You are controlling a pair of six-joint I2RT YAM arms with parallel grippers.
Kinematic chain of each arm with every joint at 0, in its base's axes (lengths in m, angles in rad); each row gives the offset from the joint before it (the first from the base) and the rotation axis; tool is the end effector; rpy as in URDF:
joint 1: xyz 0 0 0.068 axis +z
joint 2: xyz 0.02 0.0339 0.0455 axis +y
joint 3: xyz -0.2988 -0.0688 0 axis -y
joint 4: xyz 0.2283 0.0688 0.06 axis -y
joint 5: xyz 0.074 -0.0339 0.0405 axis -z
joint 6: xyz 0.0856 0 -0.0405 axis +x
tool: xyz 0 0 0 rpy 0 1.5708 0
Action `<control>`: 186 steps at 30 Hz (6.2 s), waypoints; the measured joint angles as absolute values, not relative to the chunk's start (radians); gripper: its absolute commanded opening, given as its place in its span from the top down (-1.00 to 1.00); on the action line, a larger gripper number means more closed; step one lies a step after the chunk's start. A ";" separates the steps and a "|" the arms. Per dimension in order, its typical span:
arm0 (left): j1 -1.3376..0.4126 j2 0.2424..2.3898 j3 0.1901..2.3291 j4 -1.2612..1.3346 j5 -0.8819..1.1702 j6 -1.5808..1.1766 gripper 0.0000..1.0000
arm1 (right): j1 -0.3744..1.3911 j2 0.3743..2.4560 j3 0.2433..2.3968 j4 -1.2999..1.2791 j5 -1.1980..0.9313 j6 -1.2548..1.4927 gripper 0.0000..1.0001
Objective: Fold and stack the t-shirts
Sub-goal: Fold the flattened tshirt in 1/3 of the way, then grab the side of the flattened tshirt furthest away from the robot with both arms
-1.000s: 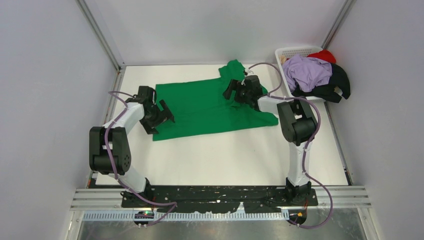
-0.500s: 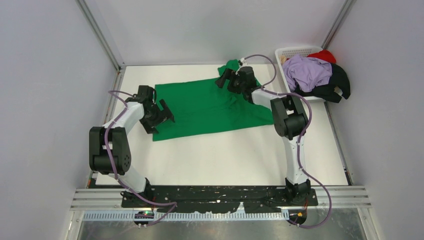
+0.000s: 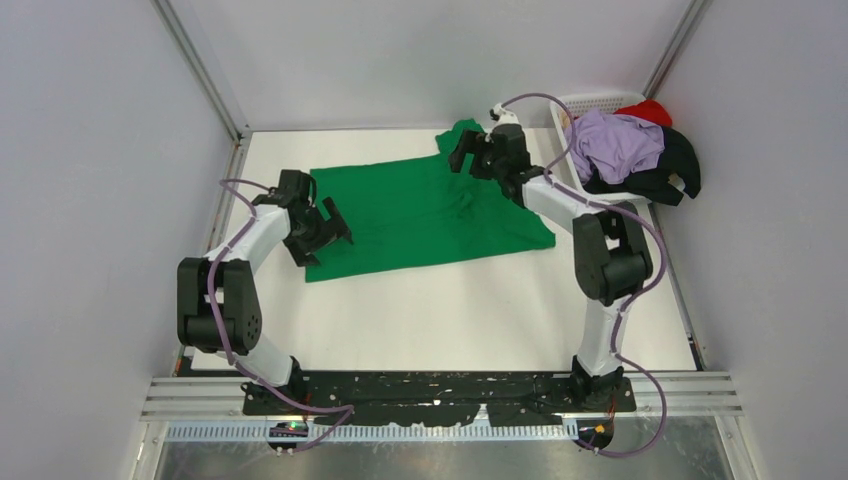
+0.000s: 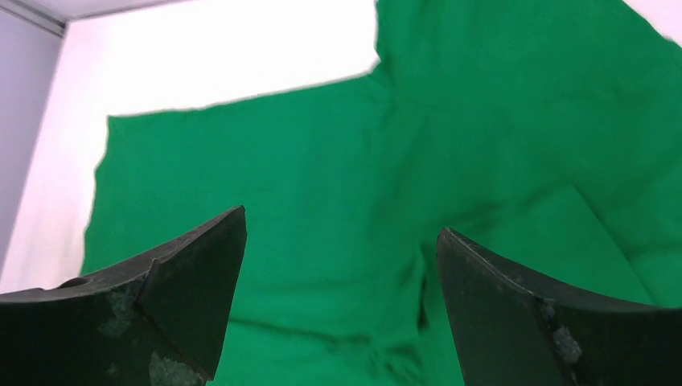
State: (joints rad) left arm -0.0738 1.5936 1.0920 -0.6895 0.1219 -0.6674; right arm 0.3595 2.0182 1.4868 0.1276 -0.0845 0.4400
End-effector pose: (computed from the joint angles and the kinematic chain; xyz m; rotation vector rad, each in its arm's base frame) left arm 0.3131 -0.0336 0.2074 -0.7903 2.6968 -0.3554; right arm 0.4870 0.1907 0.2563 0.0250 2.0230 0.5984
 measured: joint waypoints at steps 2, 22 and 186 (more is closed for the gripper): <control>-0.075 1.594 1.092 -0.690 0.125 -0.667 -0.99 | 0.358 1.932 1.388 0.107 -0.060 0.426 -0.91; -0.078 1.594 1.092 -0.691 0.128 -0.667 -0.99 | 0.381 2.038 1.324 0.014 -0.150 0.395 -0.91; -0.217 2.069 1.574 -0.913 -0.095 -0.806 0.15 | 0.284 1.140 0.735 -0.268 0.061 0.368 -0.91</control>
State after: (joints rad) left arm -0.2169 2.0693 1.5738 -0.9127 -0.0948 -0.8059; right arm 0.2836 1.1404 0.7353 -0.2676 0.0612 0.3679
